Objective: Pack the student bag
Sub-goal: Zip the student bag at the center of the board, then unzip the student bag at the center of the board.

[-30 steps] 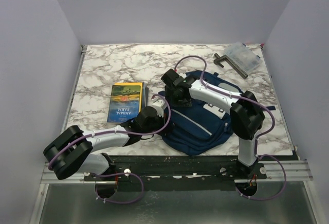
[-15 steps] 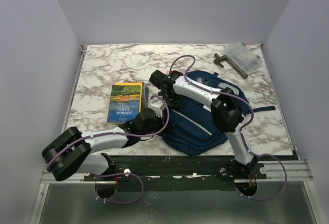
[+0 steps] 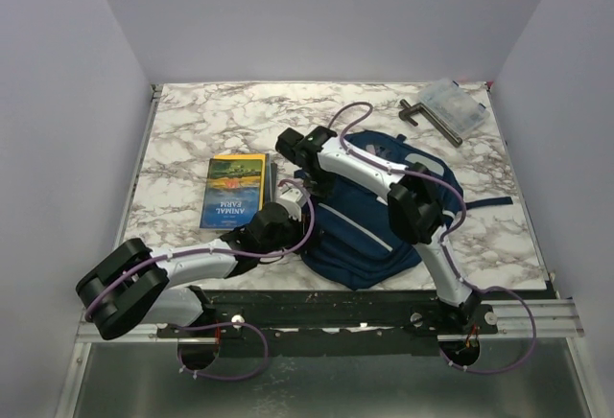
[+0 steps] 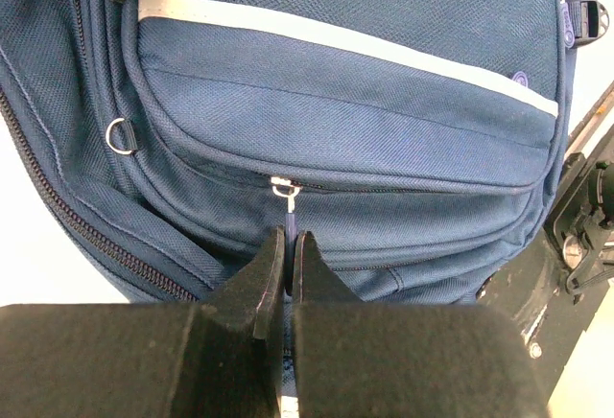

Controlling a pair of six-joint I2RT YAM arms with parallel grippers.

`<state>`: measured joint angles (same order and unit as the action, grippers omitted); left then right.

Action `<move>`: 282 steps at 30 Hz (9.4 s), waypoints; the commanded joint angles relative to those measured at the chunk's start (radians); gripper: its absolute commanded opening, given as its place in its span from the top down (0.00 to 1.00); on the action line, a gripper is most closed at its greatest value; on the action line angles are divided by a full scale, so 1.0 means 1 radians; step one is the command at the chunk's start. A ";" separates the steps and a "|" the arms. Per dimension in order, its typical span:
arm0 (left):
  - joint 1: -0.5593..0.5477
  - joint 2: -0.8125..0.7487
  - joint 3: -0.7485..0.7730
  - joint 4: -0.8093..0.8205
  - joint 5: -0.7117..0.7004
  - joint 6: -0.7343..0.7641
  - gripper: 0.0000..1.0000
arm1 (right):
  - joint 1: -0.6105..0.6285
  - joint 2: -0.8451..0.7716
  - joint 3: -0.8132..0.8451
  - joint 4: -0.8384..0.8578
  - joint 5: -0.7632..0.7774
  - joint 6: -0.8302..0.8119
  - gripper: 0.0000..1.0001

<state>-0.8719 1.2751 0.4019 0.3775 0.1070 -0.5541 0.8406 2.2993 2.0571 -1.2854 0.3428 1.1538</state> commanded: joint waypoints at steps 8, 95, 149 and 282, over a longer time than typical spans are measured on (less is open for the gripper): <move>-0.056 -0.029 -0.080 0.211 0.077 -0.145 1.00 | -0.077 -0.346 -0.482 0.699 -0.070 0.343 0.99; 0.102 0.261 0.518 -0.688 -0.132 -0.825 0.53 | 0.356 -0.870 -1.049 0.545 0.229 -0.077 0.99; 0.312 0.201 0.650 -0.515 0.384 -0.465 1.00 | 0.083 -1.327 -1.175 0.405 0.095 -0.200 0.12; 0.377 -0.396 0.137 -0.470 0.317 -0.183 0.24 | 0.025 -0.382 -0.580 0.273 0.270 -0.144 0.60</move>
<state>-0.5114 0.8467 0.4839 -0.0601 0.4183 -0.7570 0.8673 1.9705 1.5116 -1.0477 0.5415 1.0504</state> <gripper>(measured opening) 0.757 0.568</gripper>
